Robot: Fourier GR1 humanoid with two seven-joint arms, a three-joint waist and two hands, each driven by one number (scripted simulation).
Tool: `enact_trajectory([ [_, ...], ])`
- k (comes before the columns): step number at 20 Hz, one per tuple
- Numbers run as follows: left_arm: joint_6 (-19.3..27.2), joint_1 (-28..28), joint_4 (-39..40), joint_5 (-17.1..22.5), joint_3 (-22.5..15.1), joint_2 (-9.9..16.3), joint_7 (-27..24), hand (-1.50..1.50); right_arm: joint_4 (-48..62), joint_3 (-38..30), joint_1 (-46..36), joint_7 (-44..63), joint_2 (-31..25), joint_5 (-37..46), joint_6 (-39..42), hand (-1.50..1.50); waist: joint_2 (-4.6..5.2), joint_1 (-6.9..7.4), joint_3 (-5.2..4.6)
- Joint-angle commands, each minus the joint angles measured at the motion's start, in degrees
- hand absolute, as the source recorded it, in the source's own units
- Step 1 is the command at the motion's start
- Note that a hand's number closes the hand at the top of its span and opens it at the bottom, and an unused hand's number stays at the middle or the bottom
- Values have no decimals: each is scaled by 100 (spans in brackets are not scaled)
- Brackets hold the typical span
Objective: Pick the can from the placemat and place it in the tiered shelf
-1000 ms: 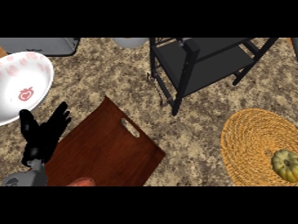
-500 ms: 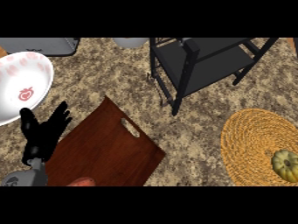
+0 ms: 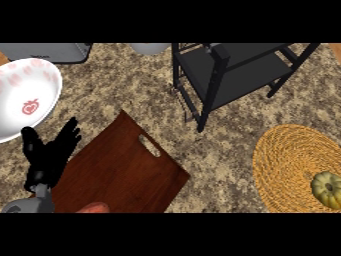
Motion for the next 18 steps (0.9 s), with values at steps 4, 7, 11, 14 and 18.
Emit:
enact_trajectory([
  [4, -137, 257, -228, 55, -6, 101, 159, 0, 398, -307, -56, 160, -865, 31, -598, -150, 30, 71, -8],
  [7, 95, 5, -238, -138, -178, -71, 250, 0, 606, -646, 85, 107, -1417, -163, -587, -150, 53, 49, -2],
  [11, 29, -115, -120, -29, -90, -47, 312, 0, 1003, -885, 124, 166, -1831, -363, -355, -150, 71, 88, -3],
  [14, 270, -80, -332, -186, -262, -248, 437, 0, 1171, -907, 342, -17, -2324, -393, 276, -150, 86, 128, 5],
  [18, -26, -70, -71, -15, -25, -7, 165, 0, 1335, -1049, 418, -220, -2672, -547, 742, -150, 107, 162, 1],
])
